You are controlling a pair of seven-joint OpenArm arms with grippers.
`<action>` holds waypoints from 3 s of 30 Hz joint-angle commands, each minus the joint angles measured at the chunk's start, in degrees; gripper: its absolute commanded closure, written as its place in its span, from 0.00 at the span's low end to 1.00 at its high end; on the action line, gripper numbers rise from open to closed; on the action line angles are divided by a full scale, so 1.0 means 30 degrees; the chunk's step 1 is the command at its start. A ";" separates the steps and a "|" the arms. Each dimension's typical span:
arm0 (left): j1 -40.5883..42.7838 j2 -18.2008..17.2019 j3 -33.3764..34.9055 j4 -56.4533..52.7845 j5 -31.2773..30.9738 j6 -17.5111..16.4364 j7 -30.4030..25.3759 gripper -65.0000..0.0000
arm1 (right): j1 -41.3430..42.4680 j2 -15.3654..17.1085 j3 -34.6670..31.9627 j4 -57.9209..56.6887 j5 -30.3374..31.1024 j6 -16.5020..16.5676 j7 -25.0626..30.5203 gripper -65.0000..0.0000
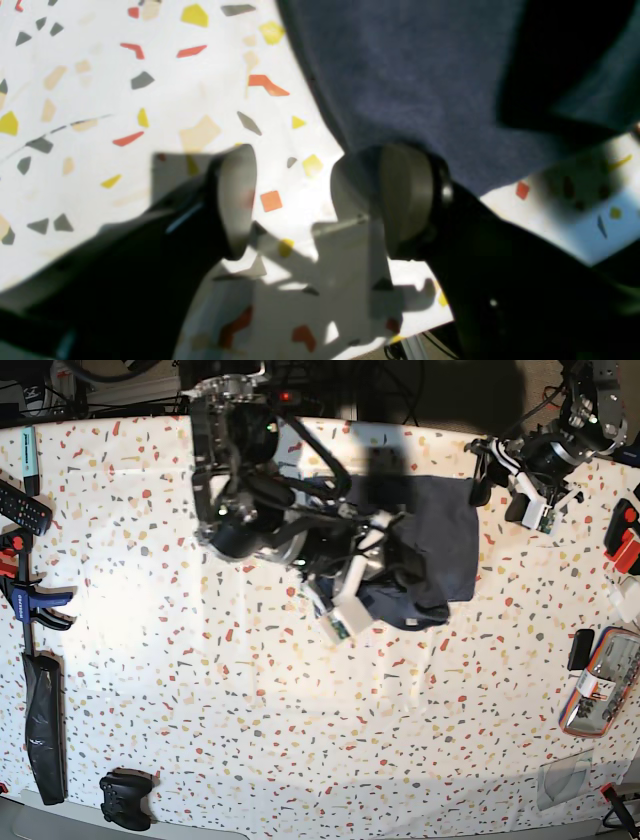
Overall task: Fold the T-shirt properly
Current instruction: 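Grasp the collar end with the right gripper and fold it over toward the left gripper, then release the right gripper and grasp the folded bundle with the left gripper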
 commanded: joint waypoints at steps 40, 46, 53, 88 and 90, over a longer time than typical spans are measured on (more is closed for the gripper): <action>-0.0109 -0.0219 -0.0168 0.5668 -0.8517 -0.1603 0.2302 0.43 | 0.1333 0.5202 0.6841 0.0270 -0.1049 0.0092 0.0576 0.58; -0.0240 -0.0124 0.2936 0.5923 -0.6368 -0.1093 0.1574 0.43 | 0.0007 0.6506 0.7919 0.0270 -0.1049 0.0092 0.0554 0.58; -0.1821 -0.0102 0.6630 0.5916 -0.2047 0.2492 0.1304 0.43 | -0.0386 0.6586 0.8408 0.0270 -0.0707 0.0092 -0.0095 0.58; 0.1290 -0.0226 -0.0328 0.0889 -0.1297 0.3876 -0.1989 0.71 | -0.0328 0.6564 0.8364 0.0270 0.0831 0.0092 -0.0095 0.58; 0.0364 -0.0219 -0.0328 -0.0204 -0.1304 0.3869 -0.2004 0.69 | -0.0321 0.6528 0.8357 0.0270 0.1115 0.0092 -0.0087 0.58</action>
